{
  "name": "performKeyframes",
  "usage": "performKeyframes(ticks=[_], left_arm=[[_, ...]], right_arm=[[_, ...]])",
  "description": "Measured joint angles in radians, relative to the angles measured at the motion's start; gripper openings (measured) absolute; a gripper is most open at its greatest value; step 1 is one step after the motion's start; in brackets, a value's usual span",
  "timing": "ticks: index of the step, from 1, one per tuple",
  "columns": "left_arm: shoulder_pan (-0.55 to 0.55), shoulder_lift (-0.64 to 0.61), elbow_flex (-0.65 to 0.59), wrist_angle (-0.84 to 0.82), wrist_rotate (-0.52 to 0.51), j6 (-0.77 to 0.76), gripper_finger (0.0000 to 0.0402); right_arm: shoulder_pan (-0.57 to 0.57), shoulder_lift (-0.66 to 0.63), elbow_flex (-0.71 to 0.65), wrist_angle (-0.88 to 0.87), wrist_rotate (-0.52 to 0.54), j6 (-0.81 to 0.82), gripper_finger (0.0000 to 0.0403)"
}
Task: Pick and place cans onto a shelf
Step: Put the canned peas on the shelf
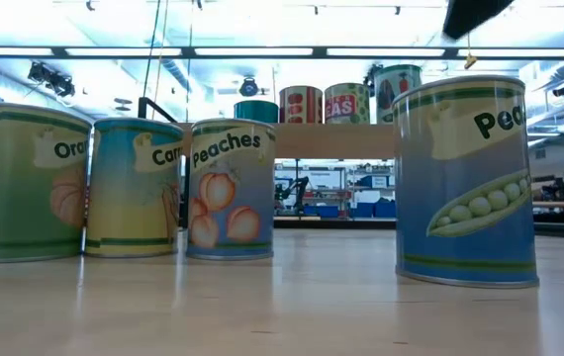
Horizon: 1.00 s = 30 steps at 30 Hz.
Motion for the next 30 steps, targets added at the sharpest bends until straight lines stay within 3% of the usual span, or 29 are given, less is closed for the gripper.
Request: performKeyframes(ticks=[7,13,17,30], left_arm=[[-0.068,-0.043,0.000,-0.054,-0.123,-0.065,0.0382],[-0.126,-0.089,0.000,-0.154,-0.209,-0.154,0.0382],[-0.157,-0.123,0.000,-0.207,-0.253,-0.191,0.0382],[-0.192,-0.189,0.000,-0.244,-0.305,-0.216,0.0382]], right_arm=[[-0.043,0.096,0.029,0.024,-0.038,-0.061,0.0399],[-0.045,0.222,0.147,-0.006,-0.035,-0.237,0.0398],[-0.059,0.285,0.202,-0.069,-0.062,-0.260,0.0398],[-0.083,0.305,0.199,-0.098,-0.096,-0.316,0.0398]])
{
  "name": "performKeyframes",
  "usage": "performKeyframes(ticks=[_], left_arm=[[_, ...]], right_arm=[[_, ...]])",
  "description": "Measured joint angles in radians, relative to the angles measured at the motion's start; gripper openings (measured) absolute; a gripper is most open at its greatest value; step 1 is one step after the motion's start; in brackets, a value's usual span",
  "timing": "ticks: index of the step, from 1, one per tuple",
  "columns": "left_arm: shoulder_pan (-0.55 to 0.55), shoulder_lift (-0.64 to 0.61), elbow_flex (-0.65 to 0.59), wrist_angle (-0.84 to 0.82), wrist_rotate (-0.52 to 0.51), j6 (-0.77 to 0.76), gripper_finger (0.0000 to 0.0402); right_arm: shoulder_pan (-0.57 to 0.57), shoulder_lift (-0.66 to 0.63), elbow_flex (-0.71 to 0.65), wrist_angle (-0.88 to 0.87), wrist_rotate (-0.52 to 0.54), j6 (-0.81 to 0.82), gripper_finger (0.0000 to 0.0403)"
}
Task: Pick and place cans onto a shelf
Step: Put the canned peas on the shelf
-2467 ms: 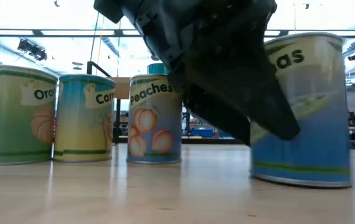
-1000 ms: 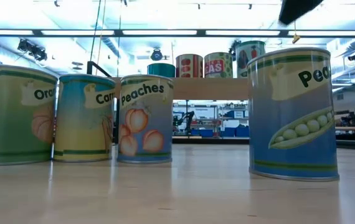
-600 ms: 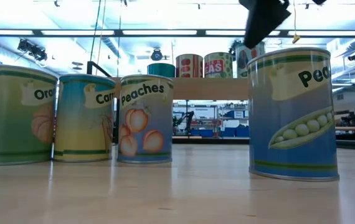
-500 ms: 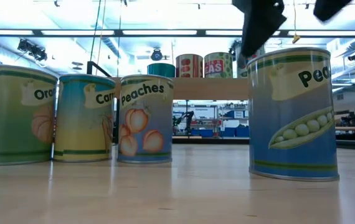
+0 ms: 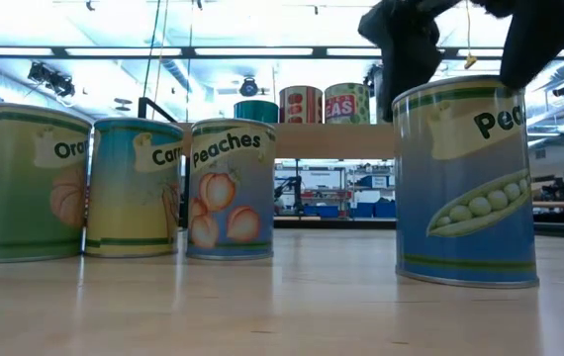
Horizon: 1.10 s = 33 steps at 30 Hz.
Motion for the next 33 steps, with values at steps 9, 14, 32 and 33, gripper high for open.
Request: performKeyframes(ticks=[9,14,32,33], left_arm=[[0.000,0.000,0.000,0.006,0.004,-0.023,0.0382],[0.000,0.000,0.000,0.006,0.004,-0.026,0.0382],[0.002,0.000,0.000,0.003,0.006,-0.045,0.0382],[0.003,0.000,0.000,0.001,0.008,-0.045,0.0382]], right_arm=[[-0.014,0.000,-0.069,0.072,-0.001,0.007,0.0398],[-0.024,0.000,-0.118,0.144,-0.026,0.011,0.0385],[-0.029,0.000,-0.124,0.138,-0.020,0.030,0.0323],[-0.030,0.000,-0.110,0.117,-0.020,0.030,0.0323]])
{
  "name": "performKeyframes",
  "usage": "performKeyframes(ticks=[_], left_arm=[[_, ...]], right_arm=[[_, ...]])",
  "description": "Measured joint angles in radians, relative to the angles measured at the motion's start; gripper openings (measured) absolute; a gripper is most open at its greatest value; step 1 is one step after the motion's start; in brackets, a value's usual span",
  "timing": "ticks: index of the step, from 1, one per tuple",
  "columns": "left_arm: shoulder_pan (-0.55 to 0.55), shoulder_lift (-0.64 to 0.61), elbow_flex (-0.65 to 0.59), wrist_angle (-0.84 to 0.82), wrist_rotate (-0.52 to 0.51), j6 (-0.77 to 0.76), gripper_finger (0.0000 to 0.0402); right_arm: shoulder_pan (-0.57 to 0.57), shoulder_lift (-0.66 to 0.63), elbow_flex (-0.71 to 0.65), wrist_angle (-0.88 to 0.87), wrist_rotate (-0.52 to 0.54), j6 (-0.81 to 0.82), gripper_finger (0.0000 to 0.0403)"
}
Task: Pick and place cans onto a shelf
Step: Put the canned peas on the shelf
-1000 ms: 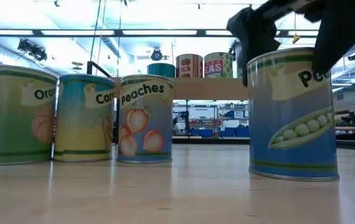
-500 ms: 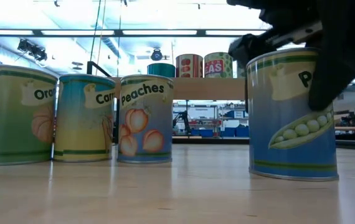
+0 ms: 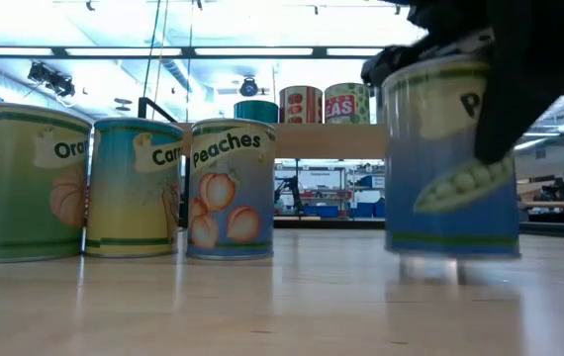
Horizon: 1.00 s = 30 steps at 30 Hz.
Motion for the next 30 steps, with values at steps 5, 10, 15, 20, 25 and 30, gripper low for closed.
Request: performKeyframes(ticks=[5,10,15,20,25,30], left_arm=[[0.000,0.000,0.000,-0.010,0.004,0.000,0.0382],[0.006,-0.015,0.000,-0.095,-0.001,-0.039,0.0382],[0.014,-0.034,0.000,-0.212,-0.007,-0.136,0.0382],[0.037,-0.038,0.000,-0.257,0.044,-0.133,0.0382],[0.075,-0.048,0.000,-0.301,0.058,-0.055,0.0380],[0.138,-0.094,0.000,-0.337,0.059,0.038,0.0365]], right_arm=[[-0.014,-0.004,0.108,-0.201,0.012,-0.017,0.0320],[-0.039,-0.050,0.235,-0.415,0.075,-0.027,0.0321],[-0.062,-0.136,0.355,-0.542,0.134,-0.049,0.0321],[-0.105,-0.245,0.430,-0.553,0.183,-0.053,0.0321],[-0.179,-0.340,0.457,-0.554,0.215,-0.031,0.0321],[-0.287,-0.415,0.458,-0.563,0.245,-0.049,0.0321]])
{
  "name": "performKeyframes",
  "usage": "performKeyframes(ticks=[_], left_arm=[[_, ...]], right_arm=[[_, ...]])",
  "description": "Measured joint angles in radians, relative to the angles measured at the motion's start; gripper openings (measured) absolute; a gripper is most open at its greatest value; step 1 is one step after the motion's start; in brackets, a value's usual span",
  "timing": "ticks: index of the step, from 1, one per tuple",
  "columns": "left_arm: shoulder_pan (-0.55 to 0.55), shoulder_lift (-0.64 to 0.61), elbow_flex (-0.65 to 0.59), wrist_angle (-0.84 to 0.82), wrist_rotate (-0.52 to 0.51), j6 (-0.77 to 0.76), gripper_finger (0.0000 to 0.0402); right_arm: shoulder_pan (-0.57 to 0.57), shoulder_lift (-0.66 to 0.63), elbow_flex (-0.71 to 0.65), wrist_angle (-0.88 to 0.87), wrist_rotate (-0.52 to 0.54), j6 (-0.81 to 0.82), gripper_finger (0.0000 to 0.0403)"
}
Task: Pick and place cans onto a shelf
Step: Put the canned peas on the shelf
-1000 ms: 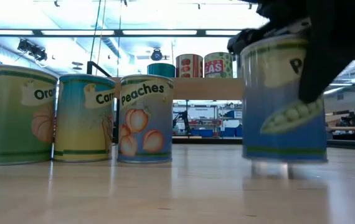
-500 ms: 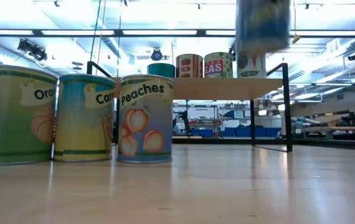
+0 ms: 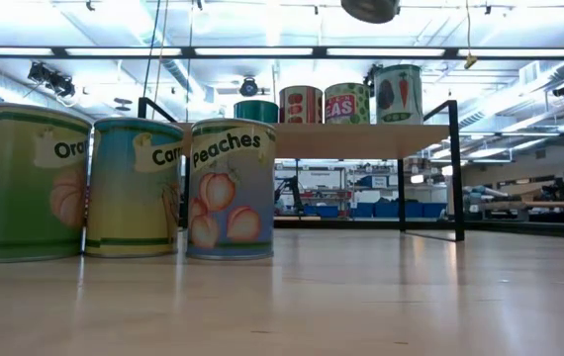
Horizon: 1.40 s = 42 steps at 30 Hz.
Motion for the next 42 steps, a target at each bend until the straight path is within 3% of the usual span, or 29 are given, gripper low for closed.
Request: performKeyframes(ticks=[8,12,20,26,42], left_arm=[[0.124,-0.085,0.000,0.003,0.043,0.150,0.0338],[0.206,-0.104,0.000,0.024,0.048,0.201,0.0327],[0.364,-0.095,-0.008,0.152,0.153,0.347,0.0314],[0.451,-0.091,-0.092,0.342,0.251,0.413,0.0313],[0.460,-0.102,-0.226,0.425,0.316,0.334,0.0313]], right_arm=[[-0.273,-0.028,0.000,-0.042,-0.109,-0.121,0.0321],[-0.414,-0.001,0.000,-0.060,-0.136,-0.243,0.0321],[-0.621,0.089,0.000,-0.103,-0.267,-0.399,0.0321],[-0.690,0.157,0.000,-0.081,-0.330,-0.432,0.0321],[-0.746,0.185,-0.032,-0.061,-0.408,-0.600,0.0321]])
